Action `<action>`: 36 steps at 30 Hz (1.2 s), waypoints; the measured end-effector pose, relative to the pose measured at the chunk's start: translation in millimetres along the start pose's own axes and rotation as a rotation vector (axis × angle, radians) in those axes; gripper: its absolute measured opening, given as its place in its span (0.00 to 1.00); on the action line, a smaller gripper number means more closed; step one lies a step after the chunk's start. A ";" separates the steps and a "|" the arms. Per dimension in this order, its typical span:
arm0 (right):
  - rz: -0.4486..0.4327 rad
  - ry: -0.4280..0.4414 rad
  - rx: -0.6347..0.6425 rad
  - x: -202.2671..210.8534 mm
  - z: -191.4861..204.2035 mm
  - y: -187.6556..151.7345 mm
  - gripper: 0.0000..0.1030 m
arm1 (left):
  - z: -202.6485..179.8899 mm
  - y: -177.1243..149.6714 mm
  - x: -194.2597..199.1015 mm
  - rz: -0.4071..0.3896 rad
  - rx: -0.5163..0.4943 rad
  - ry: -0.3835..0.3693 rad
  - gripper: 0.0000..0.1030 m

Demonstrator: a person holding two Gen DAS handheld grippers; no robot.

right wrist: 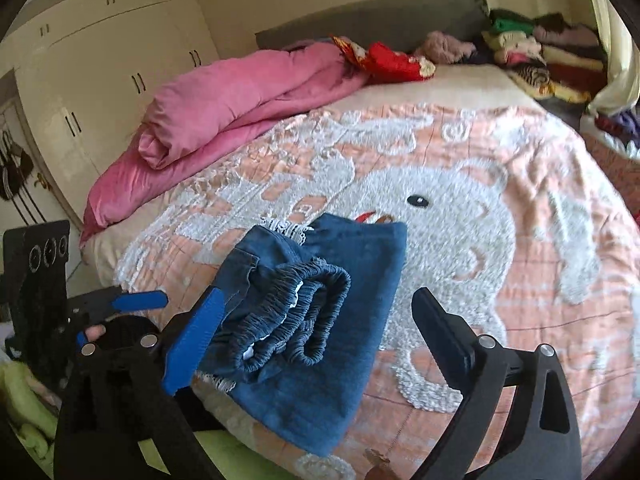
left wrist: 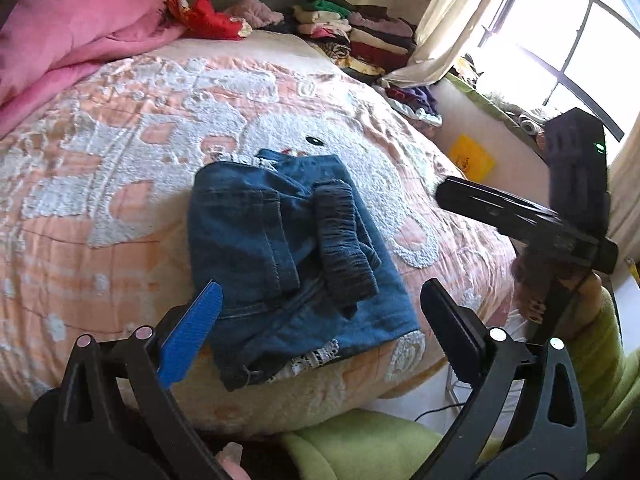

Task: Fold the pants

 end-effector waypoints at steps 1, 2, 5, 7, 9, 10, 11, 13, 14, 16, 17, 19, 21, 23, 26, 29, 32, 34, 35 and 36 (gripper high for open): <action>-0.011 -0.009 0.011 4.9 1.3 0.1 0.91 | 1.2 0.1 1.4 -0.003 0.001 0.004 0.90; -0.021 -0.014 0.018 8.9 1.8 0.2 0.91 | 1.6 0.4 2.6 -0.007 0.002 0.007 0.90; -0.033 -0.028 0.038 16.9 4.0 -0.5 0.92 | 3.3 1.9 6.0 -0.016 0.007 0.017 0.90; -0.041 -0.040 0.055 21.9 6.0 -2.4 0.92 | 5.3 3.1 8.0 -0.021 0.009 0.027 0.90; -0.044 -0.044 0.071 26.7 8.9 -4.7 0.92 | 9.5 4.6 9.3 -0.025 0.017 0.039 0.90; -0.044 -0.045 0.083 28.6 11.4 -6.9 0.92 | 14.0 6.3 9.1 -0.025 0.028 0.050 0.90; -0.044 -0.045 0.092 29.7 13.6 -8.6 0.92 | 19.4 7.9 8.3 -0.024 0.039 0.060 0.90; -0.039 -0.039 0.124 31.3 21.5 -14.3 0.92 | 31.4 12.1 5.6 -0.020 0.063 0.086 0.90; -0.027 -0.028 0.153 30.0 28.9 -20.0 0.92 | 39.9 15.8 2.9 -0.011 0.077 0.102 0.90; -0.007 -0.018 0.211 26.2 41.9 -29.6 0.92 | 52.3 21.1 -1.9 0.003 0.093 0.131 0.90; 0.003 -0.016 0.253 22.7 49.9 -35.3 0.91 | 57.5 24.0 -4.7 0.013 0.101 0.139 0.90; 0.023 -0.021 0.352 13.9 67.7 -47.9 0.89 | 62.2 31.3 -11.9 0.034 0.105 0.114 0.76; 0.045 -0.016 0.428 4.1 82.1 -57.4 0.74 | 62.7 37.5 -22.9 0.068 0.099 0.088 0.52; 0.080 0.018 0.501 -9.2 99.0 -66.5 0.59 | 59.8 42.2 -36.4 0.102 0.082 0.066 0.41; 0.097 0.036 0.609 -26.4 119.0 -73.5 0.51 | 57.1 46.2 -54.9 0.140 0.060 0.063 0.40; 0.103 0.037 0.720 -43.4 133.6 -75.4 0.50 | 57.5 47.5 -72.4 0.177 0.044 0.074 0.40; 0.127 0.013 0.794 -64.6 138.2 -74.4 0.50 | 59.1 47.8 -81.6 0.191 0.039 0.088 0.40; 0.146 -0.002 0.836 -79.5 138.7 -74.2 0.50 | 59.6 48.5 -85.2 0.193 0.038 0.092 0.40; 0.153 0.000 0.847 -85.1 138.9 -74.7 0.38 | 59.7 48.6 -85.9 0.193 0.038 0.092 0.40; 0.180 0.027 0.850 -93.0 137.5 -76.0 0.26 | 59.8 48.7 -86.7 0.192 0.034 0.093 0.41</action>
Point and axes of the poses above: each gripper's, at about its wrist camera, not at the fingertips, and x roughly against the way its jaws point, z to its left, y to its top, the point moved 5 cm from there along -x, roughly the way its jaws point, and after that the axes turned 4 degrees about z, right-handed, at the moved point
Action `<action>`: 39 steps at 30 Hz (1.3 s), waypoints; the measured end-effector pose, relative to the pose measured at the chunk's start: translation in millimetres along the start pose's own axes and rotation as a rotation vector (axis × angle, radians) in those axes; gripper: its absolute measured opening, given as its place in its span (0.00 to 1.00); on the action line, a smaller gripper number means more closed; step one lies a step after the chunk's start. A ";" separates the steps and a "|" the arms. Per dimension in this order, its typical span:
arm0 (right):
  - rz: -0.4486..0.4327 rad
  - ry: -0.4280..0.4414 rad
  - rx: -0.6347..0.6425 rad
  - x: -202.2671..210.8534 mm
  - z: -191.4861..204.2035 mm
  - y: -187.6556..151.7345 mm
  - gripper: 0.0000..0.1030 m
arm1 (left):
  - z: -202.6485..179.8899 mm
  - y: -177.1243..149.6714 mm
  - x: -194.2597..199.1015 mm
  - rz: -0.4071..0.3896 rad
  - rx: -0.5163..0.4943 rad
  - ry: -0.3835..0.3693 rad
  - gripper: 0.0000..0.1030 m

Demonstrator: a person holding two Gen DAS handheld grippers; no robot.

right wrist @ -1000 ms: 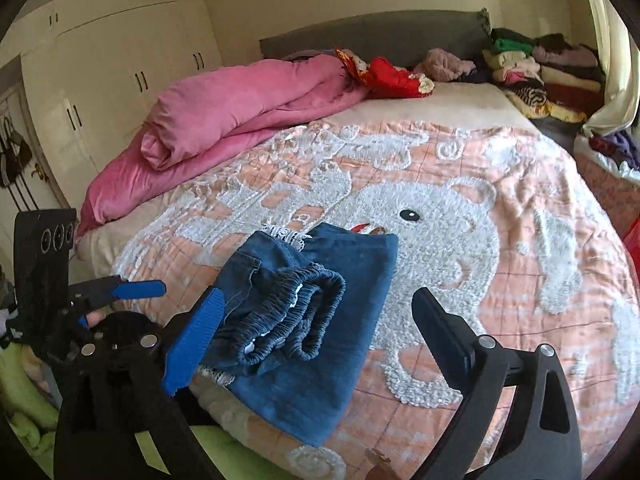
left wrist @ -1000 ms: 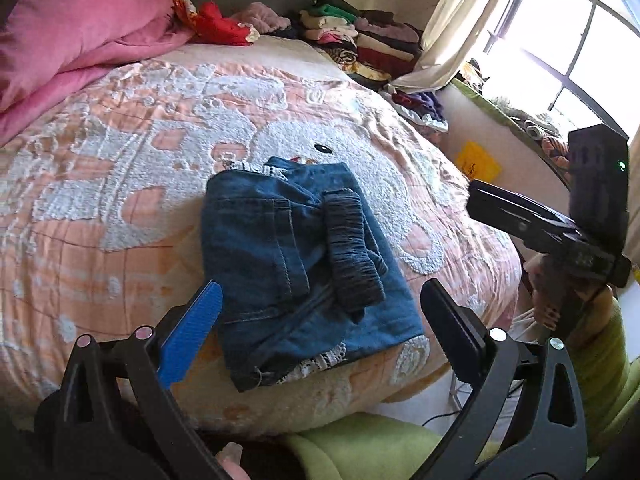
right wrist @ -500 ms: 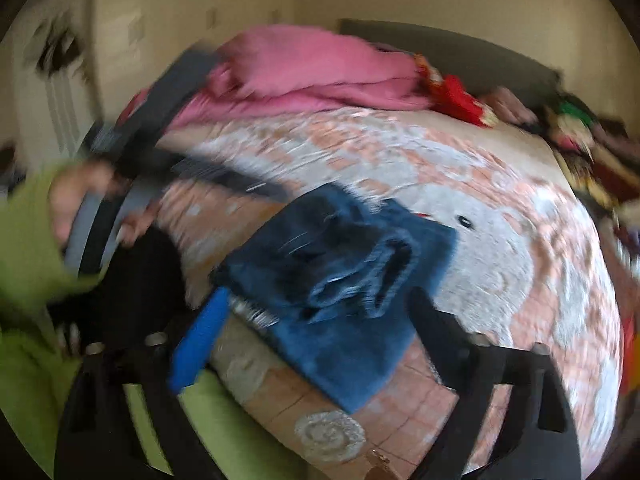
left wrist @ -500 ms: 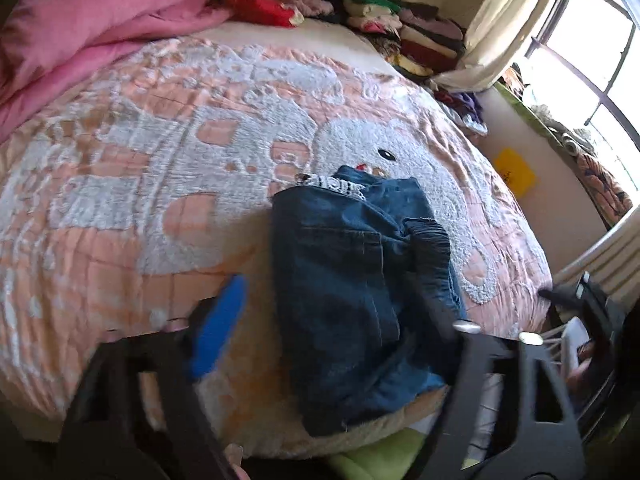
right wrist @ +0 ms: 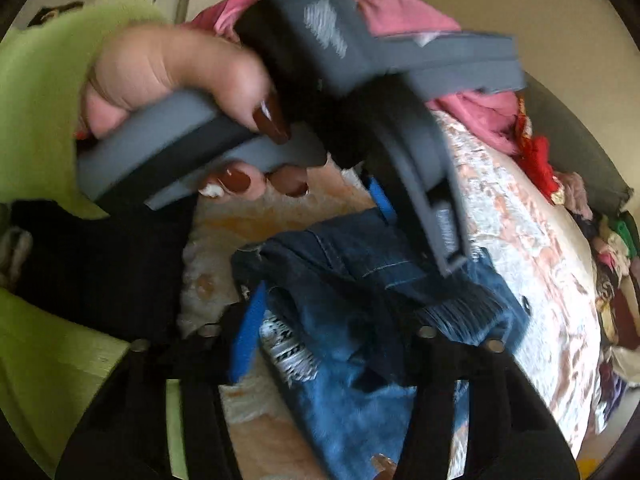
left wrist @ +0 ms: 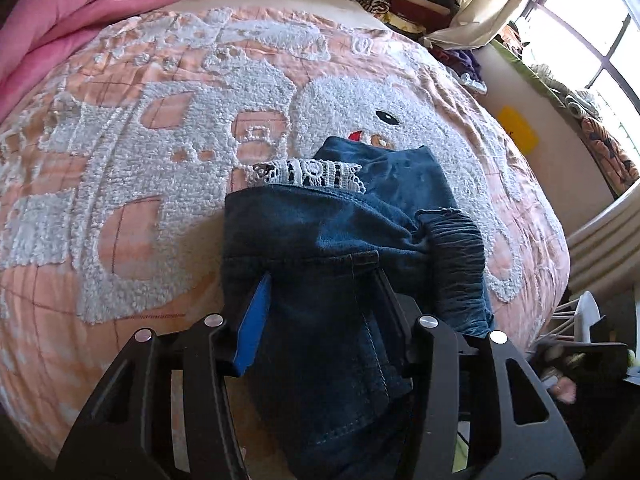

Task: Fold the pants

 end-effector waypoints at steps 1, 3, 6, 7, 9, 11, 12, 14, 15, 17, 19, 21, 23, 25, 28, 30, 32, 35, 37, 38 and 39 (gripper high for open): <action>0.009 0.045 -0.012 -4.0 -0.2 -0.8 0.08 | 0.3 0.4 -1.3 0.001 -0.003 0.003 0.41; 0.003 0.095 -0.030 -1.1 1.3 -2.8 0.07 | 1.3 0.4 -2.5 0.002 -0.001 0.000 0.41; -0.024 0.123 -0.006 20.0 9.9 -10.2 0.07 | 1.1 1.2 -3.1 -0.003 -0.003 -0.007 0.42; -0.018 0.116 -0.012 21.4 11.2 -15.4 0.07 | 0.9 1.4 -3.4 -0.006 -0.005 -0.008 0.42; 0.009 0.117 -0.039 15.2 12.6 -25.3 0.07 | 0.7 1.5 -4.4 -0.013 -0.003 -0.009 0.43; 0.042 0.118 -0.077 1.1 14.8 -35.6 0.08 | -0.1 1.0 -4.5 -0.017 -0.003 -0.010 0.43; 0.038 0.126 -0.093 -0.4 16.5 -36.6 0.10 | -0.5 0.4 -3.8 -0.019 -0.003 -0.011 0.44; 0.021 0.146 -0.145 1.4 15.1 -37.2 0.14 | -1.3 -0.1 -2.3 -0.026 -0.007 -0.008 0.44; 0.017 0.154 -0.162 2.9 14.1 -38.4 0.14 | -1.5 -0.3 -1.8 -0.029 -0.005 -0.010 0.45; 0.002 0.166 -0.199 9.7 10.3 -37.1 0.15 | -2.0 -0.8 -0.6 -0.036 -0.006 -0.007 0.45; -0.010 0.179 -0.231 14.5 7.9 -36.6 0.17 | -3.0 -1.6 0.8 -0.041 -0.004 -0.008 0.47; -0.018 0.187 -0.251 20.1 5.6 -37.0 0.18 | -3.5 -2.0 2.7 -0.047 -0.002 -0.007 0.50; -0.029 0.190 -0.269 29.1 3.5 -36.7 0.20 | -3.8 -2.5 5.6 -0.054 -0.001 -0.006 0.52; -0.044 0.193 -0.296 41.2 -0.1 -37.1 0.23 | -4.5 -2.3 8.7 -0.062 0.001 -0.006 0.53; -0.077 0.192 -0.337 57.3 -7.1 -36.7 0.32 | -5.6 -2.4 14.6 -0.076 0.003 -0.008 0.57; -0.102 0.183 -0.367 69.5 -15.0 -37.0 0.41 | -6.7 -2.5 19.2 -0.087 0.003 -0.007 0.59; -0.126 0.156 -0.396 80.3 -24.2 -36.2 0.50 | -8.1 -2.6 25.0 -0.101 0.003 -0.007 0.61; -0.157 0.113 -0.437 93.4 -37.3 -35.1 0.66 | -11.1 -3.2 34.2 -0.119 0.000 -0.010 0.64; -0.181 0.084 -0.467 101.5 -45.5 -33.6 0.68 | -13.0 -3.9 41.1 -0.135 -0.003 -0.009 0.68; -0.193 0.071 -0.480 105.9 -50.3 -33.9 0.69 | -13.7 -4.4 44.0 -0.141 -0.003 -0.008 0.70; -0.203 0.061 -0.492 108.3 -53.4 -34.7 0.69 | -14.7 -4.9 48.3 -0.151 -0.004 -0.006 0.74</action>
Point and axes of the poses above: each gripper's, at about its wrist camera, not at the fingertips, and x roughly against the way its jaws point, z to its left, y to its top, the point moved 5 cm from there along -x, roughly the way its jaws point, and after that the axes turned 4 degrees about z, right-handed, at the moved point
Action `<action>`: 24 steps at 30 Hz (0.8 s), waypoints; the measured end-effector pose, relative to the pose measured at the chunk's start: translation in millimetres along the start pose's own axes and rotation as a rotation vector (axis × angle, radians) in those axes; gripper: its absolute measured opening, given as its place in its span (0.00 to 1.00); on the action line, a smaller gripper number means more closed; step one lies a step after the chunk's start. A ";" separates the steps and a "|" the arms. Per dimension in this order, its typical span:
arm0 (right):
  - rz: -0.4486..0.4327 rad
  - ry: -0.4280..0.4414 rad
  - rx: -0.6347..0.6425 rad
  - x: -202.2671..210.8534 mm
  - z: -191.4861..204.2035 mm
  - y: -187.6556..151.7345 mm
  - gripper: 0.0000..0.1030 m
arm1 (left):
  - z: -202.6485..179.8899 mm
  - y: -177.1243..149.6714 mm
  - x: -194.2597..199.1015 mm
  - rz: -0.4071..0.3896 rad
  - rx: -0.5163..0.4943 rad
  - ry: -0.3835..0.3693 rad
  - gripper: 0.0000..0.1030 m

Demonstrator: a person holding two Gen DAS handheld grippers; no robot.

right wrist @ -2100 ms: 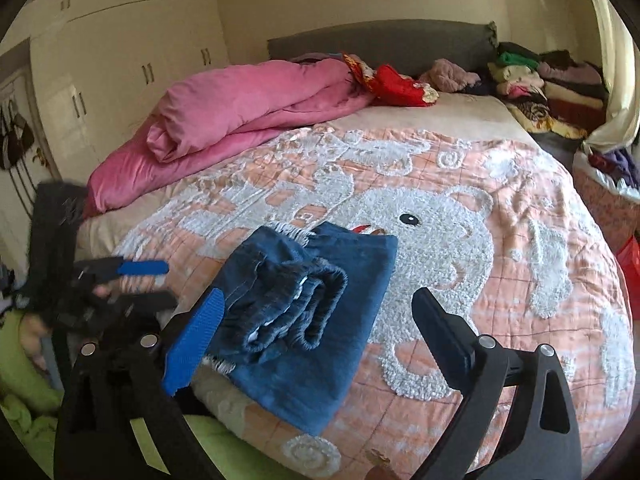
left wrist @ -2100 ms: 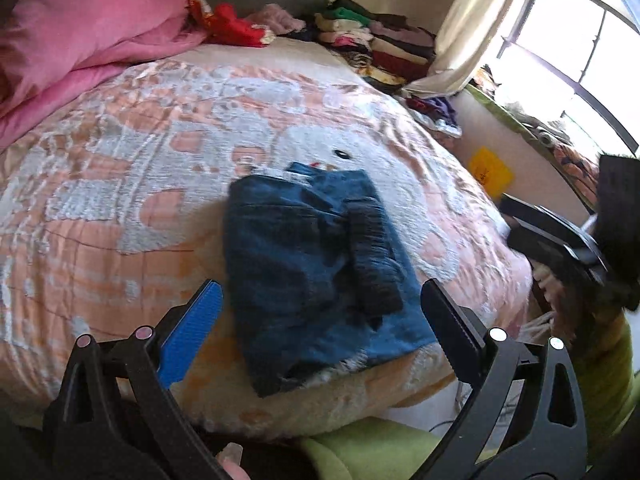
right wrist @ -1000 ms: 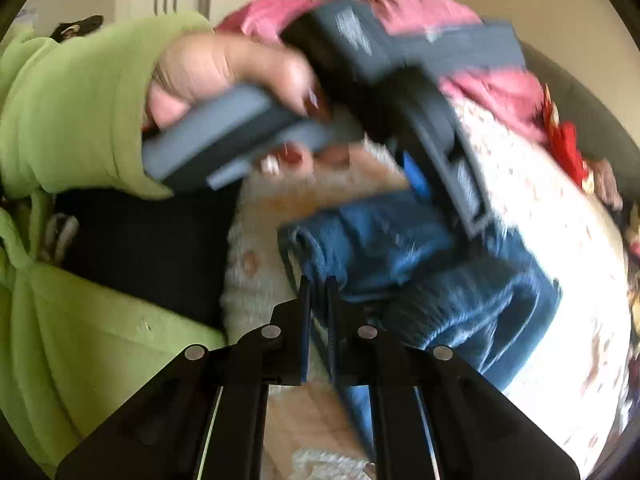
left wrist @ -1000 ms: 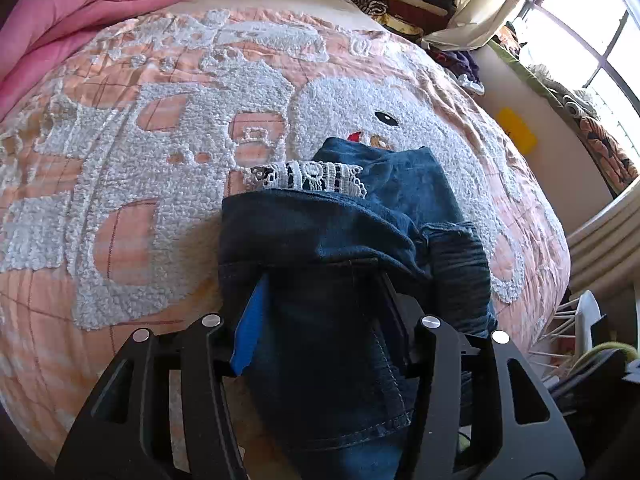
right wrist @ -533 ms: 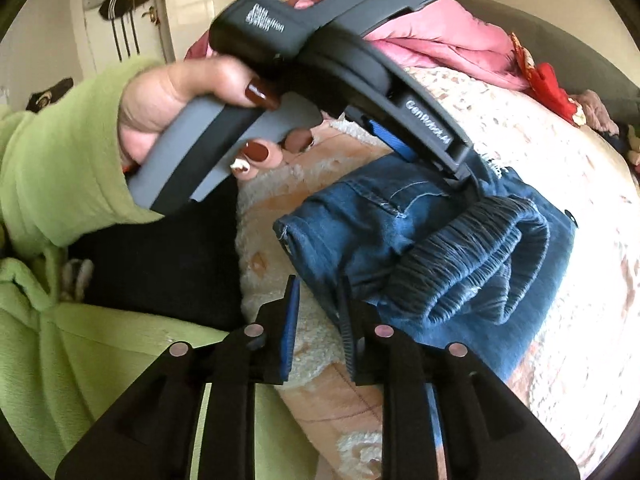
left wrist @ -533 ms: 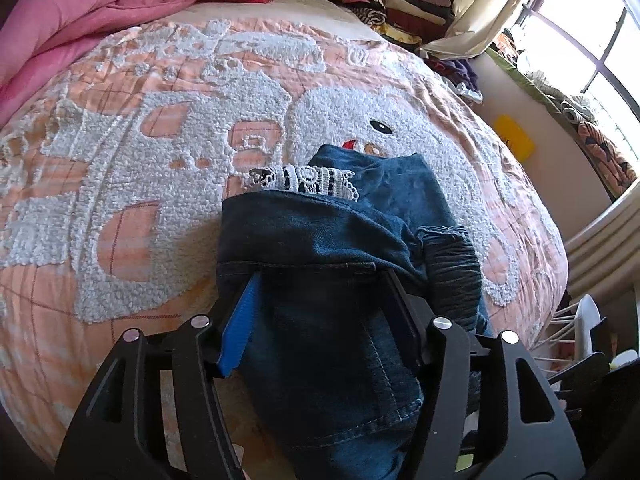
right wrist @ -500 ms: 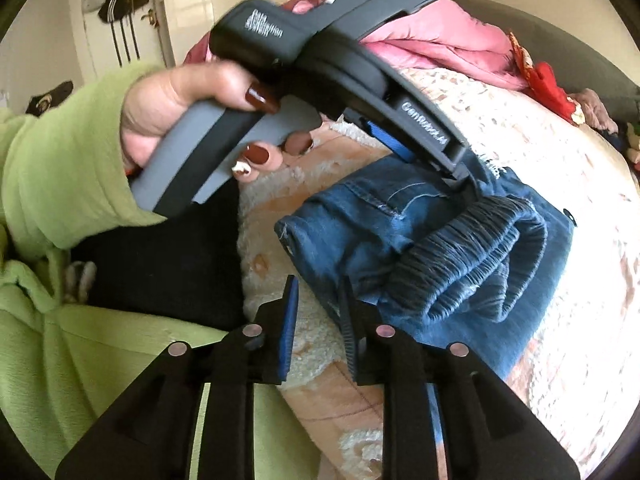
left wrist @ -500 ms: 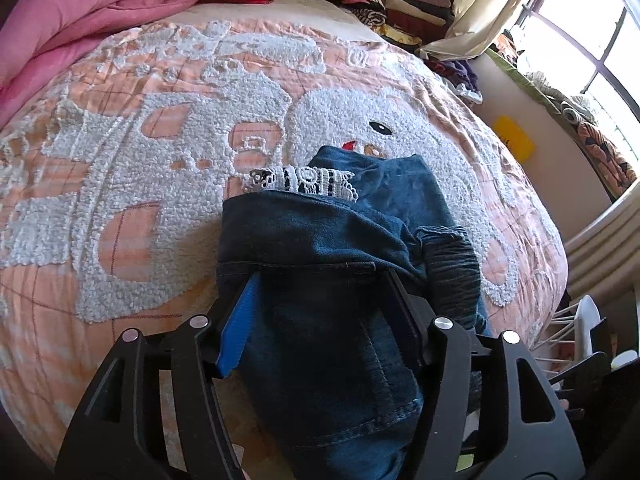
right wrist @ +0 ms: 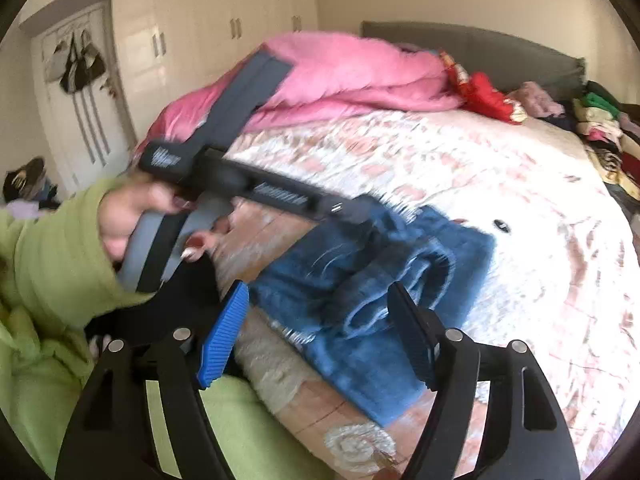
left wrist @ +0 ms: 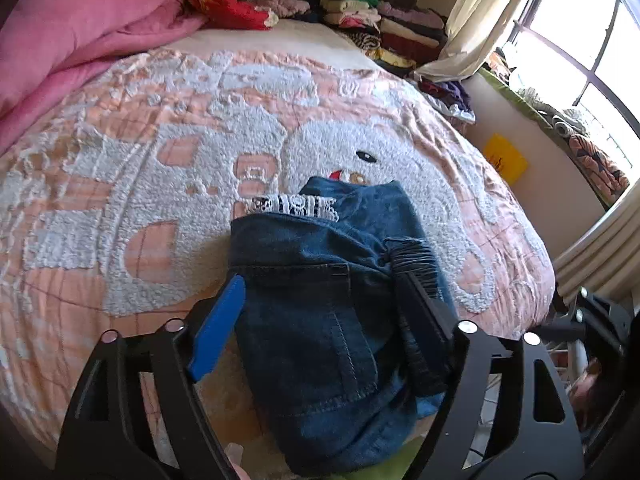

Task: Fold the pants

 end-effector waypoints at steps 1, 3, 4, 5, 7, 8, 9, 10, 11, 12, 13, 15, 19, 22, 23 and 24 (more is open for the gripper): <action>-0.019 -0.010 -0.018 4.8 -4.4 3.2 0.69 | -0.8 0.2 3.5 -0.008 -0.001 0.003 0.75; -0.039 -0.032 -0.041 11.3 -11.4 7.9 0.69 | -1.9 0.2 12.3 -0.029 -0.004 0.014 0.80; -0.052 -0.049 -0.053 15.0 -15.7 9.9 0.69 | -2.0 0.3 16.3 -0.039 -0.006 0.022 0.82; -0.063 -0.062 -0.063 17.7 -19.8 11.1 0.69 | -1.8 0.3 19.2 -0.045 -0.006 0.027 0.83; -0.077 -0.082 -0.080 20.5 -26.7 12.1 0.69 | -0.8 -0.4 26.4 -0.063 -0.005 0.035 0.84; -0.086 -0.098 -0.093 22.9 -31.5 13.4 0.69 | -0.1 -0.4 29.9 -0.071 -0.002 0.040 0.88; -0.093 -0.107 -0.102 24.4 -33.6 13.5 0.69 | 0.3 -0.5 31.8 -0.076 -0.002 0.044 0.89; -0.098 -0.111 -0.111 25.2 -35.6 13.3 0.69 | 0.8 -0.6 33.7 -0.082 -0.003 0.050 0.89; -0.103 -0.113 -0.123 26.2 -38.5 13.5 0.69 | 0.9 -0.9 35.4 -0.087 -0.006 0.058 0.89; -0.105 -0.119 -0.131 26.0 -40.7 12.9 0.69 | 1.3 -1.2 37.1 -0.092 -0.009 0.069 0.89; -0.107 -0.129 -0.142 25.6 -44.3 12.6 0.69 | 1.7 -1.7 38.0 -0.095 -0.011 0.077 0.89; -0.101 -0.137 -0.161 23.6 -49.1 10.8 0.69 | 2.8 -2.9 38.8 -0.100 -0.013 0.093 0.90; -0.075 -0.165 -0.214 12.7 -61.5 5.0 0.69 | 6.3 -5.3 34.6 -0.093 -0.014 0.116 0.90; -0.026 -0.198 -0.250 -0.9 -72.6 -2.2 0.69 | 10.3 -8.1 27.0 -0.077 -0.007 0.124 0.90; -0.012 -0.205 -0.260 -5.3 -76.0 -4.3 0.69 | 12.5 -9.6 23.4 -0.068 0.001 0.126 0.90; 0.003 -0.206 -0.272 -10.5 -79.3 -6.5 0.69 | 14.7 -10.4 20.4 -0.063 0.008 0.129 0.90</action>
Point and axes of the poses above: each gripper's, at about its wrist camera, not at the fingertips, and x roughly against the way its jaws point, z to its left, y to its top, the point moved 5 cm from there along -x, roughly the way its jaws point, and after that the axes turned 4 degrees about z, right-handed, at the moved point
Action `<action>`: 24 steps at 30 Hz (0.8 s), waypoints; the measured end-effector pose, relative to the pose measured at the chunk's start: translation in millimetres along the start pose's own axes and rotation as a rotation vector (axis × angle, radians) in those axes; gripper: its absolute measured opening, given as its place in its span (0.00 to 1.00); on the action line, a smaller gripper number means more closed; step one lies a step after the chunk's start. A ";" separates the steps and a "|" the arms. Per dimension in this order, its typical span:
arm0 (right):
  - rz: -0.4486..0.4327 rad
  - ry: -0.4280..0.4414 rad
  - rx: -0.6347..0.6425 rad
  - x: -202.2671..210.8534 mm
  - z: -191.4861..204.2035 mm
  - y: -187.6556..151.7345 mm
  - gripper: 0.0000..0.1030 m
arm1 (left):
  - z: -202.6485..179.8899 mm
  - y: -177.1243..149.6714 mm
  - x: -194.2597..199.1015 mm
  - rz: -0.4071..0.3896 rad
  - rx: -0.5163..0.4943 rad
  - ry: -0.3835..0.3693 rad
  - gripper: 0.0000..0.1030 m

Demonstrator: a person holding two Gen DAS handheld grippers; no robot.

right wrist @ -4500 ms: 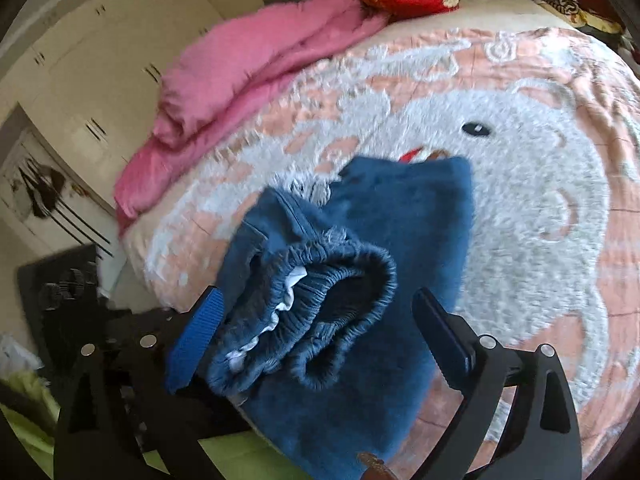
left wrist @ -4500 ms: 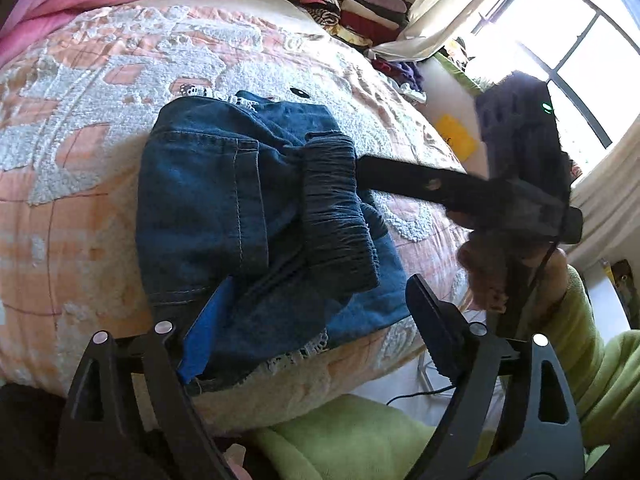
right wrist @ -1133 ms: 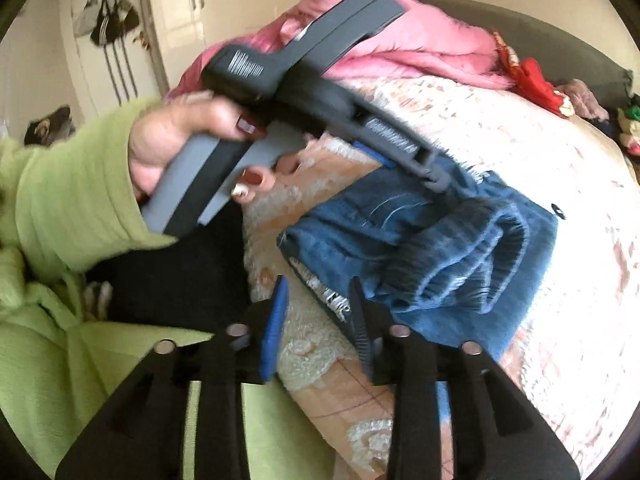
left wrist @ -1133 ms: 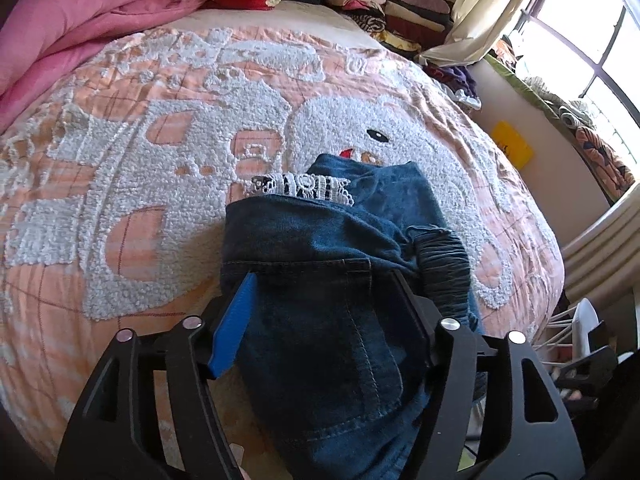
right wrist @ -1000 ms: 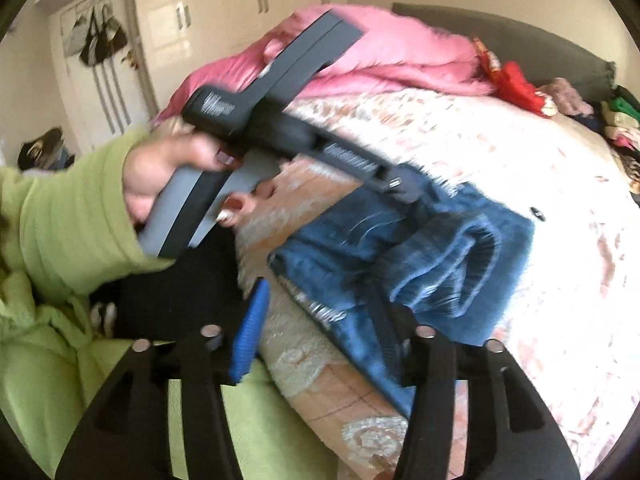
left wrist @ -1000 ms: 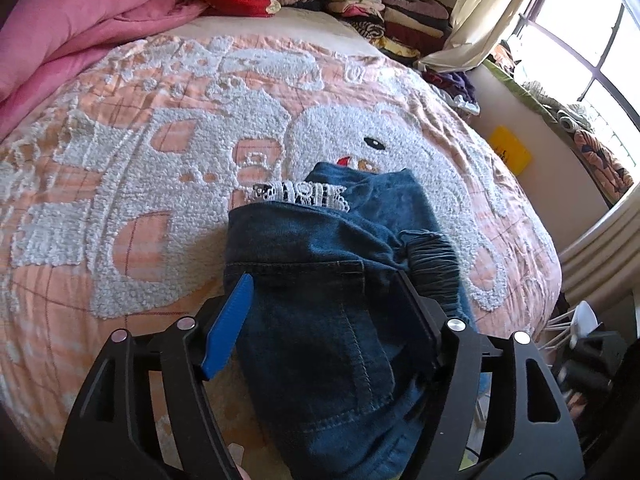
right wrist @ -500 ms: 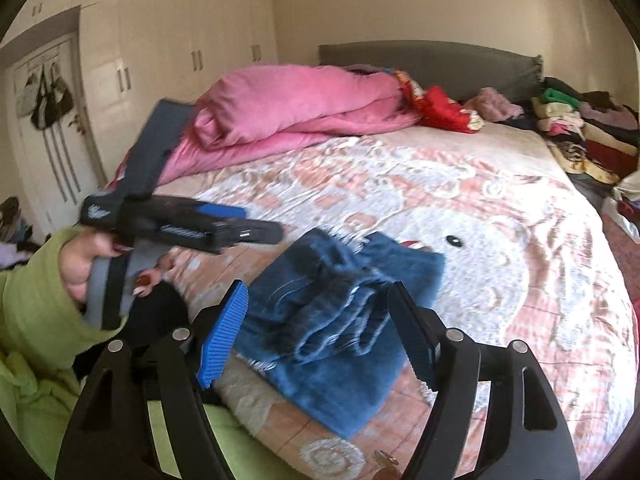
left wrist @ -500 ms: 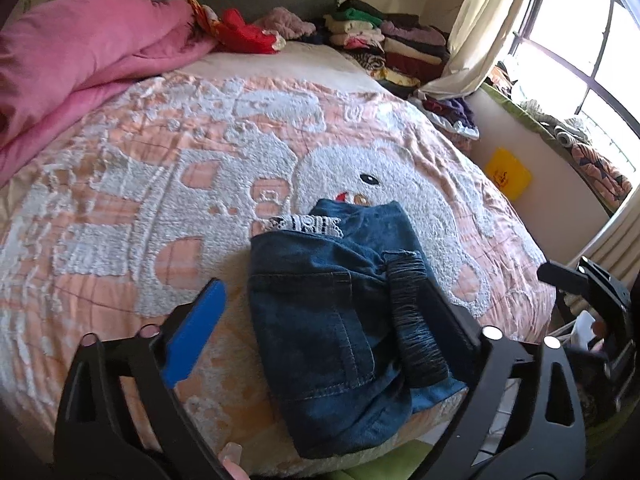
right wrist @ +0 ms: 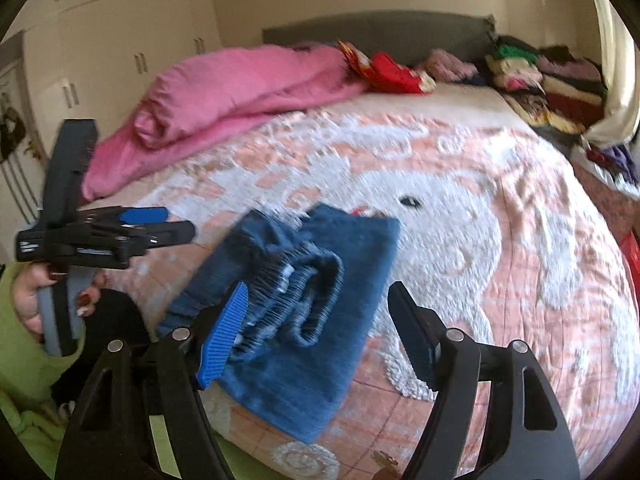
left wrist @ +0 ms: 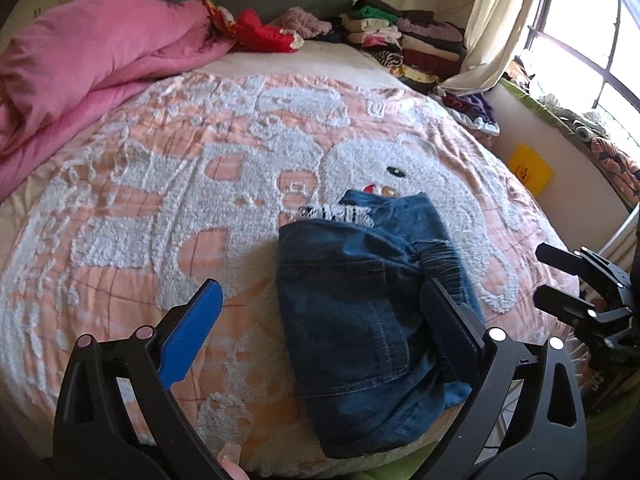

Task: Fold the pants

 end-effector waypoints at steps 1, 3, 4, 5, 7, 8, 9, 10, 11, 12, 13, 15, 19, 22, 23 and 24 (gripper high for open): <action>0.014 -0.003 -0.009 -5.3 -2.2 -2.6 0.69 | 1.1 -0.7 -2.2 0.002 0.004 0.004 0.90; 0.036 -0.003 -0.033 -14.9 -7.4 -5.3 0.69 | 3.3 -2.4 -7.7 0.014 0.010 0.011 0.90; 0.042 0.001 -0.041 -18.0 -9.5 -6.7 0.69 | 4.0 -3.1 -9.7 0.017 0.012 0.012 0.90; 0.052 0.003 -0.052 -22.8 -11.7 -8.1 0.69 | 4.9 -3.9 -11.8 0.020 0.013 0.015 0.90; 0.062 -0.002 -0.061 -27.1 -14.4 -10.5 0.82 | 5.8 -5.0 -14.8 0.027 0.014 0.017 0.90; 0.068 -0.007 -0.069 -30.0 -15.5 -11.4 0.96 | 6.1 -5.5 -16.2 0.029 0.015 0.017 0.90; 0.063 -0.016 -0.079 -30.5 -16.5 -11.3 0.95 | 6.5 -6.4 -18.0 0.035 0.017 0.016 0.90; 0.062 -0.014 -0.085 -31.7 -17.5 -11.7 0.95 | 6.6 -7.2 -19.3 0.038 0.019 0.014 0.90; 0.064 -0.009 -0.092 -33.9 -18.5 -12.4 0.95 | 6.6 -7.9 -20.7 0.042 0.020 0.013 0.90; 0.069 -0.010 -0.098 -36.1 -20.1 -13.5 0.95 | 6.8 -8.6 -22.4 0.047 0.021 0.012 0.90; 0.078 -0.015 -0.106 -39.8 -21.8 -14.6 0.95 | 6.9 -9.0 -23.7 0.050 0.022 0.012 0.90; 0.091 -0.015 -0.118 -44.6 -24.2 -16.1 0.95 | 7.4 -10.4 -26.4 0.056 0.022 0.016 0.90; 0.122 -0.027 -0.125 -56.2 -26.5 -18.4 0.95 | 8.3 -12.7 -33.4 0.071 0.024 0.019 0.90; 0.154 -0.028 -0.143 -68.6 -29.5 -22.7 0.95 | 8.5 -16.5 -43.5 0.095 0.022 0.025 0.90; 0.171 -0.023 -0.151 -74.7 -30.5 -25.3 0.95 | 8.6 -18.1 -47.3 0.103 0.022 0.025 0.90; 0.177 -0.020 -0.157 -77.4 -31.2 -26.4 0.95 | 8.4 -20.1 -52.7 0.115 0.023 0.027 0.90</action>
Point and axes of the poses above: each gripper's, at about its wrist camera, not at the fingertips, and x roughly against the way its jaws point, z to its left, y to its top, the point moved 5 cm from there along -x, roughly the way its jaws point, and after that the axes turned 4 degrees about z, right-handed, at the moved point
